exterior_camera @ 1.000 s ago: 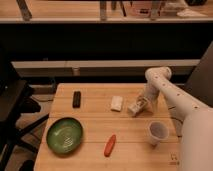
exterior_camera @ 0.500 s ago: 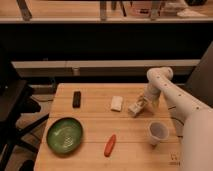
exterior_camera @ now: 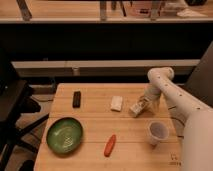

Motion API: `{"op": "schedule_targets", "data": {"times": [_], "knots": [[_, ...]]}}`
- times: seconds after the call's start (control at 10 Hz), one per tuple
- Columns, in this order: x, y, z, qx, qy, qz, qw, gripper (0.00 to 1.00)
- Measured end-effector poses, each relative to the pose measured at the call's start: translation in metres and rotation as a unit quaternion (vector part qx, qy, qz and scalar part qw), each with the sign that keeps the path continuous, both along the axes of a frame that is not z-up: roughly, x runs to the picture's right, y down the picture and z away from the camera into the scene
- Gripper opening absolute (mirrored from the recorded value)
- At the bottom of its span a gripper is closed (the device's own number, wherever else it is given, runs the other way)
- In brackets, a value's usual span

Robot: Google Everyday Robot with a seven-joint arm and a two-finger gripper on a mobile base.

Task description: Place the bottle in the ceramic bowl

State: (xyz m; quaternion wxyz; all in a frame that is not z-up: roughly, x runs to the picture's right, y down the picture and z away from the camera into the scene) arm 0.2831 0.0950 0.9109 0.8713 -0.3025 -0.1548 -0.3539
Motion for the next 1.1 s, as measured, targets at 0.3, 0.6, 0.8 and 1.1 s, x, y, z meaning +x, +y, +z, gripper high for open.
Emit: {"op": "schedule_targets", "data": {"times": [0.3, 0.6, 0.8, 1.1], "knots": [[0.0022, 0.0020, -0.0007, -0.002, 0.001, 0.002, 1.0000, 0.74], [0.0043, 0.0020, -0.0038, -0.003, 0.002, 0.003, 1.0000, 0.65], [0.0062, 0.0033, -0.0065, -0.005, 0.002, 0.003, 1.0000, 0.45], [0.0080, 0.0050, -0.0085, -0.006, 0.004, 0.005, 1.0000, 0.16]]}}
